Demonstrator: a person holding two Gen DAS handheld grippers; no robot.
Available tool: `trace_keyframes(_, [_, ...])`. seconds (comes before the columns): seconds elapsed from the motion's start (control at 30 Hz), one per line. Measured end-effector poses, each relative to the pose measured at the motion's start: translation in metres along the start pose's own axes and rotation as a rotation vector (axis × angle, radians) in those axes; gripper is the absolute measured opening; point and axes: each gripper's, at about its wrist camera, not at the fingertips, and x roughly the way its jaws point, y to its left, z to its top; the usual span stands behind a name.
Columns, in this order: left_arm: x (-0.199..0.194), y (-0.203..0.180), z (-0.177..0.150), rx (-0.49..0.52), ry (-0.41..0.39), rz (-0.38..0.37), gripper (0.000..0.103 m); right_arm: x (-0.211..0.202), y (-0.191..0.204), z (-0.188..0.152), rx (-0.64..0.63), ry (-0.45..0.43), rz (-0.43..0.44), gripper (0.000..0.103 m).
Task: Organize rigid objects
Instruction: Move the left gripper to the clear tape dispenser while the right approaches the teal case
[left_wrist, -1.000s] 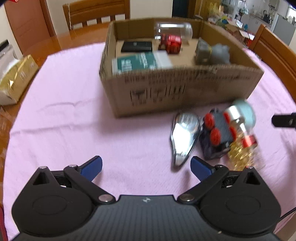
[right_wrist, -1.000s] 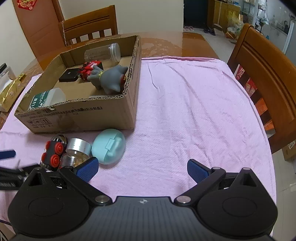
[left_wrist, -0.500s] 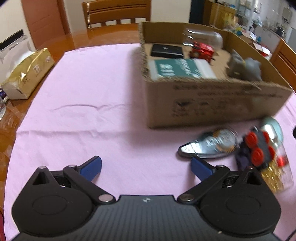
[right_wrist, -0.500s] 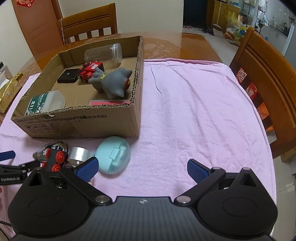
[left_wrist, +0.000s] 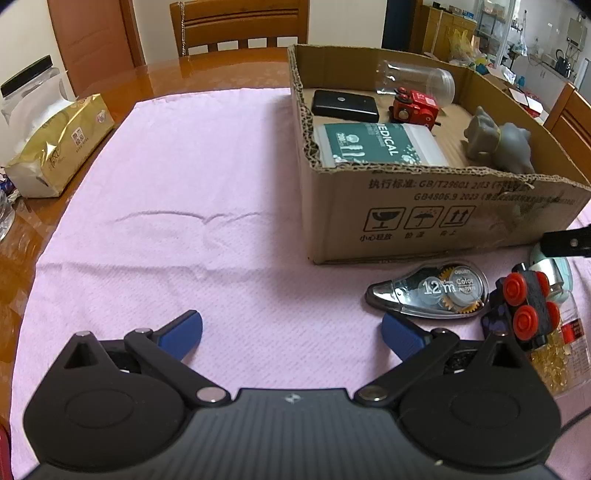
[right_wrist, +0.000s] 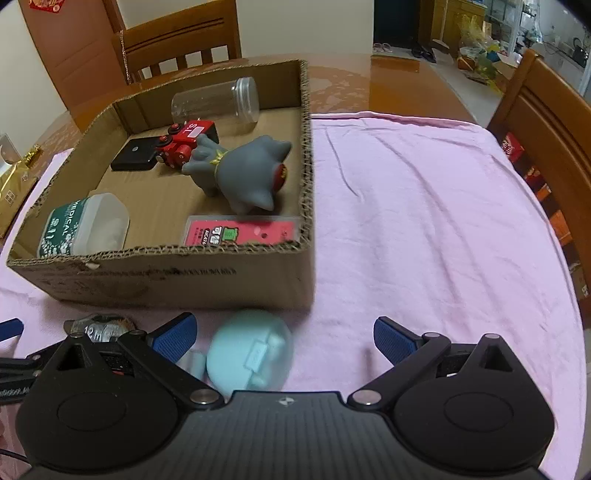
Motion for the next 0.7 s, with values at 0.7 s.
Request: trace_keyframes(0.7, [-0.007,-0.02,0.005,0.01,0.03,-0.063,0.102,0.009,-0.028,-0.025,-0.122,0.03,-0.063,0.103])
